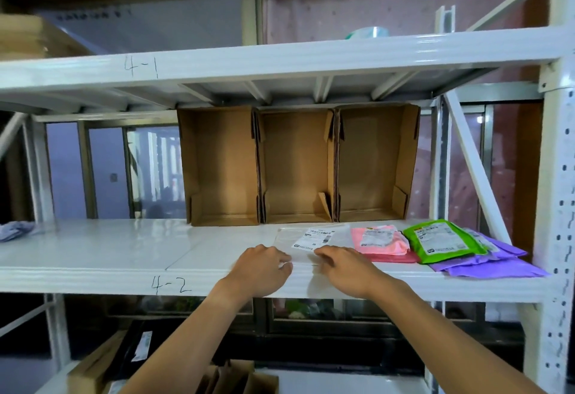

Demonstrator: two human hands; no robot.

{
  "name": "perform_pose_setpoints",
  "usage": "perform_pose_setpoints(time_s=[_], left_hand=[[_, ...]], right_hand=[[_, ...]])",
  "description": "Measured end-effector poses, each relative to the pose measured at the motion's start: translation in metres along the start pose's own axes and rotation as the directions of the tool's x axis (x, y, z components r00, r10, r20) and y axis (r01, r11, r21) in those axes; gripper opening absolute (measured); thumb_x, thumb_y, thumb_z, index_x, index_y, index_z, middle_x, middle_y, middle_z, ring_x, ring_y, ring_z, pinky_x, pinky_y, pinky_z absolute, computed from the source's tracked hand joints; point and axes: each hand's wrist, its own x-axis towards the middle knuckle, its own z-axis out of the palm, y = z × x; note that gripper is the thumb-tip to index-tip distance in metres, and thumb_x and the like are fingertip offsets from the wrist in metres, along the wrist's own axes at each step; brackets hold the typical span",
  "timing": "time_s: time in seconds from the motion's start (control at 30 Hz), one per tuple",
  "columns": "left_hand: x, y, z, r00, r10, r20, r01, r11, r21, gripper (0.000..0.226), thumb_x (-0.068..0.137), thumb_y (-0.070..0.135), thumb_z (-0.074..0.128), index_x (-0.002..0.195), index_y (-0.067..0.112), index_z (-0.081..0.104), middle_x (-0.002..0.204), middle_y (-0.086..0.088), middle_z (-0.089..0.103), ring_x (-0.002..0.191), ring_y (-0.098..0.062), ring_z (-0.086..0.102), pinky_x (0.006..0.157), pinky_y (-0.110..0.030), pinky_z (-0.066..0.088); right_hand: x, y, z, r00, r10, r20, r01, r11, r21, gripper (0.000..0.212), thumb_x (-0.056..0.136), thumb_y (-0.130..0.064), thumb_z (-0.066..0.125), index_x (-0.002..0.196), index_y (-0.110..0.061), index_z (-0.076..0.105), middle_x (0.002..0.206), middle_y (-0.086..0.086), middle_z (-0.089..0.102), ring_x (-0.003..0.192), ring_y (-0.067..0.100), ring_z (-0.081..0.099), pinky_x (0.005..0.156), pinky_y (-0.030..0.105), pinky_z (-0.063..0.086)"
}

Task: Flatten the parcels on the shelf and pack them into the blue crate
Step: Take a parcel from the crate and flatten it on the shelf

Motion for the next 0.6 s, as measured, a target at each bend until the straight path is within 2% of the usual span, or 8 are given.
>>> perform_pose_setpoints(time_s=[0.13, 0.2, 0.3, 0.37, 0.43, 0.5, 0.6], left_hand=[[-0.009, -0.027, -0.014, 0.999, -0.018, -0.035, 0.02, 0.998, 0.063, 0.043, 0.099, 0.037, 0.035, 0.098, 0.024, 0.076, 0.103, 0.001, 0.073, 0.095, -0.022, 0.061, 0.091, -0.038, 0.051], [-0.011, -0.038, -0.018, 0.998, -0.051, -0.047, 0.054, 0.996, 0.074, 0.045, 0.098, 0.038, 0.034, 0.079, 0.018, 0.069, 0.086, -0.002, 0.068, 0.085, -0.022, 0.06, 0.086, -0.039, 0.053], [-0.011, -0.046, -0.024, 0.995, -0.059, -0.077, 0.072, 0.984, 0.165, 0.041, 0.098, 0.038, 0.037, 0.069, 0.015, 0.055, 0.085, -0.007, 0.062, 0.086, -0.027, 0.056, 0.078, -0.035, 0.046], [-0.008, -0.05, -0.027, 0.993, -0.07, -0.097, 0.09, 0.973, 0.212, 0.038, 0.097, 0.04, 0.04, 0.072, 0.015, 0.053, 0.087, -0.009, 0.059, 0.09, -0.03, 0.056, 0.073, -0.035, 0.04], [-0.001, -0.047, -0.03, 0.988, -0.086, -0.129, 0.116, 0.962, 0.248, 0.038, 0.098, 0.045, 0.044, 0.09, 0.013, 0.062, 0.099, -0.011, 0.064, 0.1, -0.032, 0.059, 0.077, -0.036, 0.043], [0.008, -0.043, -0.03, 0.981, -0.104, -0.164, 0.145, 0.953, 0.265, 0.045, 0.098, 0.053, 0.049, 0.108, 0.012, 0.064, 0.108, -0.01, 0.065, 0.106, -0.03, 0.06, 0.082, -0.035, 0.046], [0.024, -0.034, -0.022, 0.975, -0.147, -0.167, 0.177, 0.968, 0.18, 0.053, 0.095, 0.058, 0.055, 0.12, 0.012, 0.061, 0.118, -0.01, 0.063, 0.112, -0.027, 0.059, 0.086, -0.034, 0.047]], right_hand=[[0.004, -0.015, 0.008, 0.999, 0.035, -0.013, -0.034, 0.999, 0.016, 0.042, 0.105, -0.038, 0.041, 0.145, -0.026, 0.047, 0.149, 0.0, 0.047, 0.132, 0.022, 0.045, 0.106, 0.036, 0.039], [0.008, -0.024, 0.016, 1.0, 0.026, -0.012, -0.026, 1.0, 0.0, 0.042, 0.105, -0.039, 0.039, 0.143, -0.025, 0.05, 0.149, -0.001, 0.047, 0.133, 0.02, 0.044, 0.108, 0.036, 0.037], [0.015, -0.043, 0.027, 0.999, 0.022, -0.023, -0.023, 0.999, -0.037, 0.043, 0.105, -0.04, 0.037, 0.143, -0.025, 0.05, 0.15, -0.002, 0.047, 0.134, 0.02, 0.043, 0.109, 0.036, 0.036], [0.022, -0.054, 0.034, 0.999, 0.032, -0.032, -0.033, 0.998, -0.044, 0.043, 0.105, -0.04, 0.037, 0.143, -0.026, 0.051, 0.15, -0.003, 0.046, 0.135, 0.019, 0.042, 0.109, 0.037, 0.035], [0.026, -0.059, 0.042, 0.998, 0.048, -0.051, -0.05, 0.998, -0.04, 0.041, 0.105, -0.041, 0.036, 0.141, -0.028, 0.052, 0.15, -0.005, 0.047, 0.135, 0.018, 0.041, 0.109, 0.037, 0.035], [0.032, -0.06, 0.046, 0.995, 0.077, -0.067, -0.08, 0.996, -0.036, 0.041, 0.105, -0.043, 0.035, 0.139, -0.031, 0.053, 0.147, -0.007, 0.047, 0.134, 0.016, 0.04, 0.108, 0.037, 0.036], [0.045, -0.066, 0.041, 0.991, 0.129, -0.045, -0.133, 0.987, -0.087, 0.042, 0.104, -0.043, 0.032, 0.139, -0.027, 0.051, 0.143, -0.004, 0.045, 0.13, 0.019, 0.04, 0.108, 0.04, 0.035]])
